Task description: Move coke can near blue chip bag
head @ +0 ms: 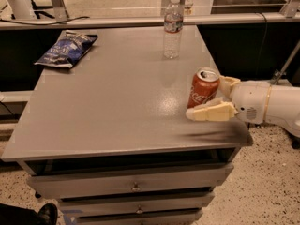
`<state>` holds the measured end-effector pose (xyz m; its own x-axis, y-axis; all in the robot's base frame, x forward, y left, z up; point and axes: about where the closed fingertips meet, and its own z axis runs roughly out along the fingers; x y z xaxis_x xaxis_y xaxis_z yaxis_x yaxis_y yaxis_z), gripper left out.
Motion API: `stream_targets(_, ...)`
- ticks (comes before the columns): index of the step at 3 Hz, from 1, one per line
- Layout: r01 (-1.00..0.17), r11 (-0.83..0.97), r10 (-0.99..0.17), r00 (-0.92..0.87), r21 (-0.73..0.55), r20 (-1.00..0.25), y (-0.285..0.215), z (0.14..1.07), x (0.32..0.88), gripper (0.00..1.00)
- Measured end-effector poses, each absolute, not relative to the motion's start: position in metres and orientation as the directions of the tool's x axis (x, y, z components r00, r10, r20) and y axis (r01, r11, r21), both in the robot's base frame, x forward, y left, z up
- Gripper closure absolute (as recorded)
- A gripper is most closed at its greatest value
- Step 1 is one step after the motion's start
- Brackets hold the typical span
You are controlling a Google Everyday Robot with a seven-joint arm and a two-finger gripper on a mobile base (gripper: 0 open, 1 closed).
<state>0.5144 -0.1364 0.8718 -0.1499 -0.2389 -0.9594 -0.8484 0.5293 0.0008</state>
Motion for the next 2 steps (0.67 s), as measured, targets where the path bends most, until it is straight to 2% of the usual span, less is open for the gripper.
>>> stream_targets(2,-0.85,0.527,-0.188,-0.098,-0.016,-0.977,-0.127,0.886,0.523,0.63)
